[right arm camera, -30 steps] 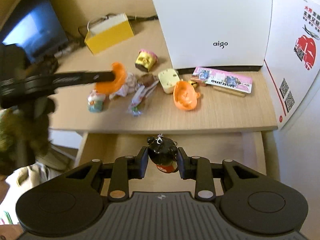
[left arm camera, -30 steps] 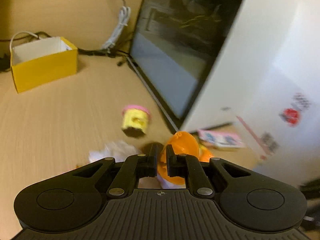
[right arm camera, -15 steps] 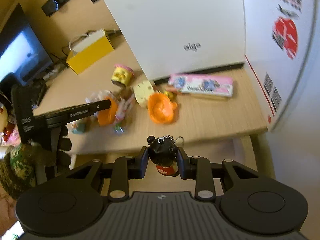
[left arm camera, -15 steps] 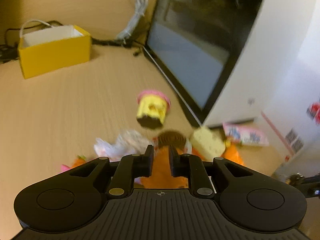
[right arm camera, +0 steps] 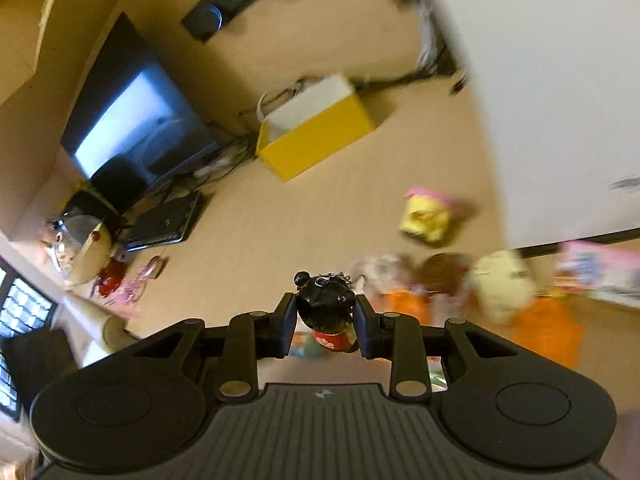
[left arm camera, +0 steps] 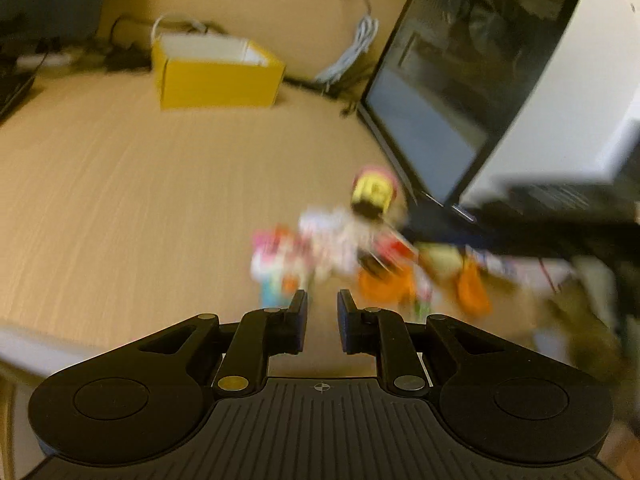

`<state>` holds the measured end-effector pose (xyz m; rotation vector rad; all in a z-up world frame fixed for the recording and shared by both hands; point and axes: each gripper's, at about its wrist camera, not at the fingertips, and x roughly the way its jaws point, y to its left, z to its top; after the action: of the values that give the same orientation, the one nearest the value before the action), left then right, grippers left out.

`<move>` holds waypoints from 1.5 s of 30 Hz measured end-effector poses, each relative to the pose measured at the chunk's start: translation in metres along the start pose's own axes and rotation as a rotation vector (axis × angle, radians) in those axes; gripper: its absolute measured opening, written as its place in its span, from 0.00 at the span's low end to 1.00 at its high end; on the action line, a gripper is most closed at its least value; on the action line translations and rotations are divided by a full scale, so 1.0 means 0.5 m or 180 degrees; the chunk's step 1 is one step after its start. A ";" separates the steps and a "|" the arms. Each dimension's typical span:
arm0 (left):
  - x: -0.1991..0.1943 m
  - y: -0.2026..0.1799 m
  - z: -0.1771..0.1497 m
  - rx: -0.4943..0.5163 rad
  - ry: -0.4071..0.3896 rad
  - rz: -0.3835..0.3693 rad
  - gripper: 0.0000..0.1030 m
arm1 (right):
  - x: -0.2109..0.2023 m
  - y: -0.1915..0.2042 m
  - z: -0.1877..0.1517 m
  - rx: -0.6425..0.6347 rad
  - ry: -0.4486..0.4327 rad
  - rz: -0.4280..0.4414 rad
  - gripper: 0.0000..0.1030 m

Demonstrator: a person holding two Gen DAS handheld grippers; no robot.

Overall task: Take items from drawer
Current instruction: 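Place the orange cup on the desk with the left tool while the right tool places the figure, then push the drawer front closed with both open tools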

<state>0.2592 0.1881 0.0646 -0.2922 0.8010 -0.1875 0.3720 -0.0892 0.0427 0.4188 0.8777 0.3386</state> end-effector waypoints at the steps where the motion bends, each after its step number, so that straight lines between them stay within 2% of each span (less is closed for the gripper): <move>1: -0.005 0.004 -0.015 -0.0018 0.0051 0.0008 0.17 | 0.028 -0.004 0.001 0.0019 0.0038 0.0001 0.29; 4: -0.018 0.019 -0.052 -0.0082 0.0188 0.0063 0.17 | 0.101 -0.026 -0.002 0.0021 0.0142 -0.0203 0.30; 7: -0.025 0.037 -0.075 -0.0144 0.0266 0.0123 0.17 | 0.116 -0.043 -0.011 -0.0063 0.0048 -0.0462 0.32; 9: -0.027 0.046 -0.082 -0.0186 0.0275 0.0142 0.17 | 0.110 -0.044 -0.011 -0.0147 -0.0038 -0.0544 0.33; 13: -0.040 0.055 -0.082 -0.0147 0.0227 0.0159 0.17 | 0.075 -0.034 -0.002 -0.0277 -0.0211 -0.0673 0.42; 18: -0.067 0.065 -0.095 0.0000 0.0155 0.0222 0.17 | -0.010 -0.017 -0.030 -0.0193 -0.0419 -0.0715 0.50; 24: -0.124 0.078 -0.151 0.0142 0.0060 0.0258 0.17 | -0.110 0.052 -0.167 -0.0248 -0.0617 -0.0907 0.55; 28: -0.150 0.063 -0.197 0.0321 0.0140 0.0217 0.17 | -0.165 0.113 -0.280 -0.0257 -0.0767 -0.1046 0.63; 34: -0.200 0.010 -0.253 0.0327 0.0076 0.0124 0.17 | -0.217 0.166 -0.395 -0.0442 -0.0768 -0.1241 0.65; 40: -0.250 -0.066 -0.334 0.0304 -0.0039 0.0202 0.17 | -0.295 0.144 -0.483 -0.0513 -0.0735 -0.1228 0.65; 43: -0.273 -0.116 -0.397 0.0314 -0.0231 0.0341 0.17 | -0.332 0.106 -0.539 -0.0535 -0.0768 -0.1197 0.65; 45: -0.286 -0.148 -0.445 0.0321 -0.0411 0.0345 0.17 | -0.351 0.080 -0.585 -0.0551 -0.0779 -0.1268 0.65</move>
<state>-0.0048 0.1162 0.0388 -0.1635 0.6752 -0.1056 0.0302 -0.0714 0.0129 0.1150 0.6664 -0.0062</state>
